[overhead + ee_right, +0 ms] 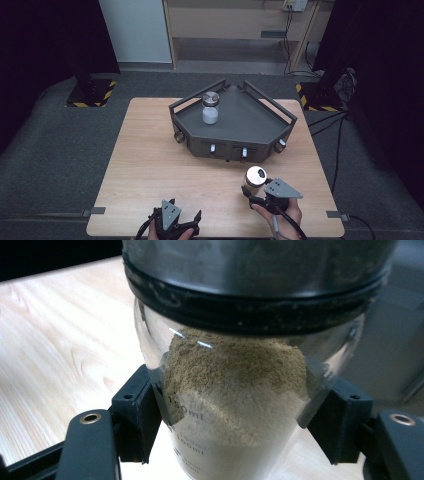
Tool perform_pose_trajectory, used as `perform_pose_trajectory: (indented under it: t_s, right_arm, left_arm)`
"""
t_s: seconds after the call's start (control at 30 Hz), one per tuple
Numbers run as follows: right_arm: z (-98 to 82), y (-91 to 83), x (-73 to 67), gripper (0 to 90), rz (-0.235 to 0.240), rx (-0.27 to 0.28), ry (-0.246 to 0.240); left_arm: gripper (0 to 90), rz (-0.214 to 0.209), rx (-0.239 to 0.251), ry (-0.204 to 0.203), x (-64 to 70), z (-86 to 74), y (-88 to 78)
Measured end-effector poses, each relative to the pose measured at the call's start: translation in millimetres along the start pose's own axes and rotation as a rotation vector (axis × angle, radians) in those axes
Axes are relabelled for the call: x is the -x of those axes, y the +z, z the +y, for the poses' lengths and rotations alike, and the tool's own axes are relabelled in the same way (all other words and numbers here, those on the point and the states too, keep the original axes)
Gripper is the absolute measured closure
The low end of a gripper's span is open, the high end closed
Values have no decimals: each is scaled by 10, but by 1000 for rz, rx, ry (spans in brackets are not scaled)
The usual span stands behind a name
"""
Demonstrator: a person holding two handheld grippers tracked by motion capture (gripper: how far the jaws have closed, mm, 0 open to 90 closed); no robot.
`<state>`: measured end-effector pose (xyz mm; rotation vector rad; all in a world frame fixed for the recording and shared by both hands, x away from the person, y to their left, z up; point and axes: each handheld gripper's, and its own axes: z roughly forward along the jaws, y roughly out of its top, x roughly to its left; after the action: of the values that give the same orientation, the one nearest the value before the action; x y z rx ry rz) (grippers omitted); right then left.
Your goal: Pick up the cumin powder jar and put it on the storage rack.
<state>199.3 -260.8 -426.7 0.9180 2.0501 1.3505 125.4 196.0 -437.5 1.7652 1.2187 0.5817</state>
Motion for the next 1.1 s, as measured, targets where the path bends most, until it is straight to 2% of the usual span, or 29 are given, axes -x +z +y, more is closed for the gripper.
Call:
perform_pose_trajectory:
  t_s: [0.13,0.17,0.53,0.6,0.77,1.1]
  right_arm:
    - [138,-116,25,313,-4,33,-4]
    - [245,-191,44,313,-12,54,-12]
    - [634,-381,151,313,-46,121,-33]
    - [733,-392,183,313,-60,131,-45]
    - [849,-388,239,313,-71,143,-49]
    - [1100,-273,407,313,-111,165,-58]
  left_arm:
    - [40,3,5,2,-3,2,-15]
    - [40,2,6,1,-3,3,-18]
    - [40,0,8,0,7,3,-23]
    - [40,0,8,0,7,4,-24]
    - [40,1,10,0,2,3,-25]
    - [40,-3,11,-6,0,4,-31]
